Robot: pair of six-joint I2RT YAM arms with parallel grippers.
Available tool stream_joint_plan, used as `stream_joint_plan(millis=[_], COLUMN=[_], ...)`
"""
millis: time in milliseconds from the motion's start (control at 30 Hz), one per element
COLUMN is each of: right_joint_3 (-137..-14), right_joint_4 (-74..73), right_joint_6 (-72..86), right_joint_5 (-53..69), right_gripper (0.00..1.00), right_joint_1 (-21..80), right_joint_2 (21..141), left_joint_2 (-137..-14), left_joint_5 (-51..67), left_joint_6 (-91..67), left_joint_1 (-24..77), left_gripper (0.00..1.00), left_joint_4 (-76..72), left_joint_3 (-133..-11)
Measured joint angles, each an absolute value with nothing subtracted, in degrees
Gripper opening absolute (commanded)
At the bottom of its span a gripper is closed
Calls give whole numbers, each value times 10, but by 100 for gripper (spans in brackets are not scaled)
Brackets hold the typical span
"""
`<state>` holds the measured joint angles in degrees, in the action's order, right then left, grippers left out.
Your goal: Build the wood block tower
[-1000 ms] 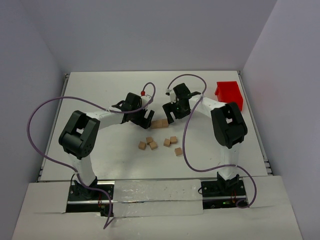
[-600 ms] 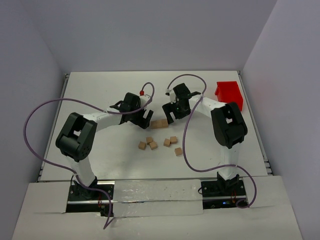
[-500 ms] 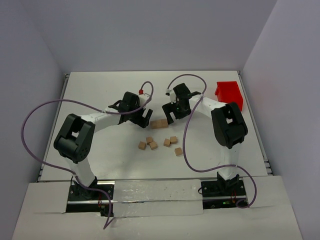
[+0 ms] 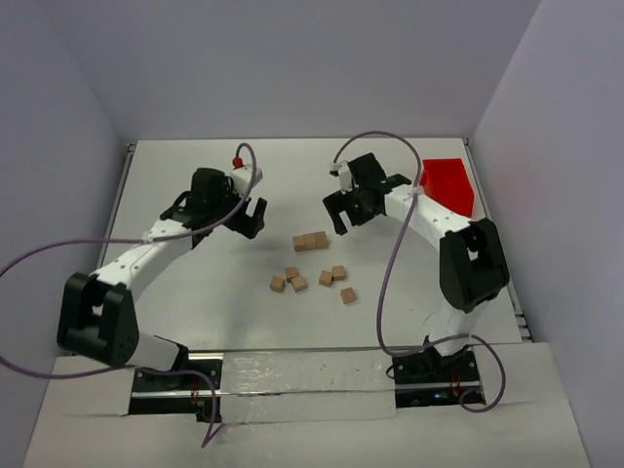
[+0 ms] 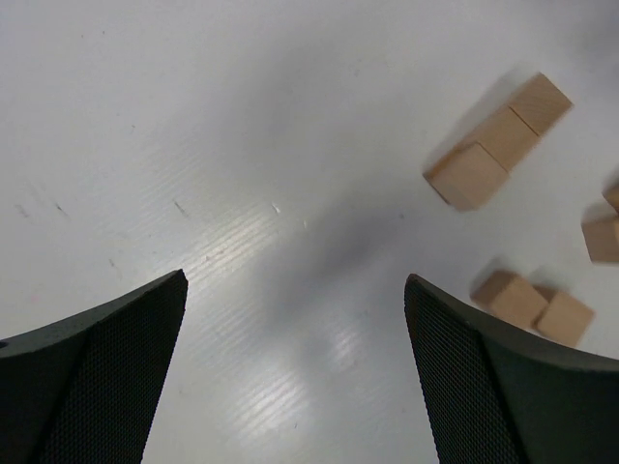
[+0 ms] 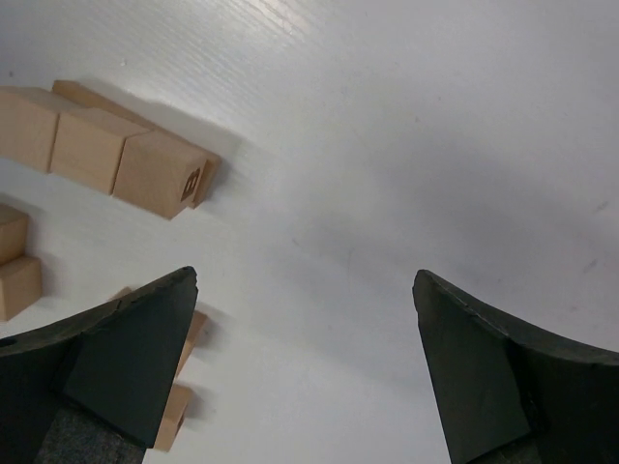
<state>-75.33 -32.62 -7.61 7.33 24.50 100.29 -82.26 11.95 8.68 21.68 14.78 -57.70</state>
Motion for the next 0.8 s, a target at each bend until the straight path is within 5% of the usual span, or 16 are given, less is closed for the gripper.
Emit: stream_joint_plan(millis=[300,533,800], right_joint_3=[-702,-634,-555], right_joint_4=[-349,-363,-377], right_joint_6=[-90,-103,-129], right_joint_5=[80,105,138], right_gripper=[100,100,100], right_joint_1=[240,223,201], right_joint_2=[848,751,693], left_joint_2=[-642,-664,-718], left_joint_5=[274,354,342], left_joint_6=[260,402,450], left_joint_1=[213,220,294], left_gripper=[88,87,81], left_joint_4=[275,420,421], left_joint_3=[-531,-530,-507])
